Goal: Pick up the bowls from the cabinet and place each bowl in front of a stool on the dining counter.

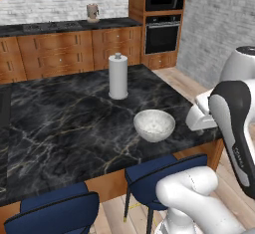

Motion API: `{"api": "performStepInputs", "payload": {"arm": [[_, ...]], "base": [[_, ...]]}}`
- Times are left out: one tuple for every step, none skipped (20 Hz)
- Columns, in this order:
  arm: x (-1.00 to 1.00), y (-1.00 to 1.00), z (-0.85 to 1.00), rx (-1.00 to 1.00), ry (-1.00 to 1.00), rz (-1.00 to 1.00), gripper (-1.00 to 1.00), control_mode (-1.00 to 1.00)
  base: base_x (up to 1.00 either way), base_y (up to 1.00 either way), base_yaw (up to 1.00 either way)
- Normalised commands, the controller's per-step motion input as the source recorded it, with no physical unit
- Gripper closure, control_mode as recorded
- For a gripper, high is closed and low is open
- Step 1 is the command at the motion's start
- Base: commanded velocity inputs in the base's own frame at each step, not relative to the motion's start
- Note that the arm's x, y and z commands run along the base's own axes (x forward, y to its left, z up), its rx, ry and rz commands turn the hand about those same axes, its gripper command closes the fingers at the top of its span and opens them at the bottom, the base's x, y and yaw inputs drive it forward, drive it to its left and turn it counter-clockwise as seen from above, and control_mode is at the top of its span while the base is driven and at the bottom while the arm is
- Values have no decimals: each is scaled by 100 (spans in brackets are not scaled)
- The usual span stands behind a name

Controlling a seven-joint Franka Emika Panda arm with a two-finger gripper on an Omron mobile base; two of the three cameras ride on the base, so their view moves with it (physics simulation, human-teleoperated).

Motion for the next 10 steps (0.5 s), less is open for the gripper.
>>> {"api": "performStepInputs", "payload": {"arm": [[-31,58,25,0,0,4,-100,-100],[-28,47,6,0,0,4,-100,-100],[-19,13,0,0,0,2,-100,-100],[-12,0,-3,0,0,0,-100,-100],[-9,0,-11,0,0,0,-100,-100],[-4,-2,-24,-3,0,0,-100,-100],[-2,-4,-19,-7,6,0,-100,-100],[0,0,0,0,0,0,-100,-100],[0,0,0,0,0,0,-100,-100],[0,0,0,0,0,0,-100,-100]], "base": [[0,0,0],[0,0,0],[0,0,0],[0,0,0],[0,0,0],[0,0,0],[0,0,0],[0,0,0],[0,0,0],[0,0,0]]}}
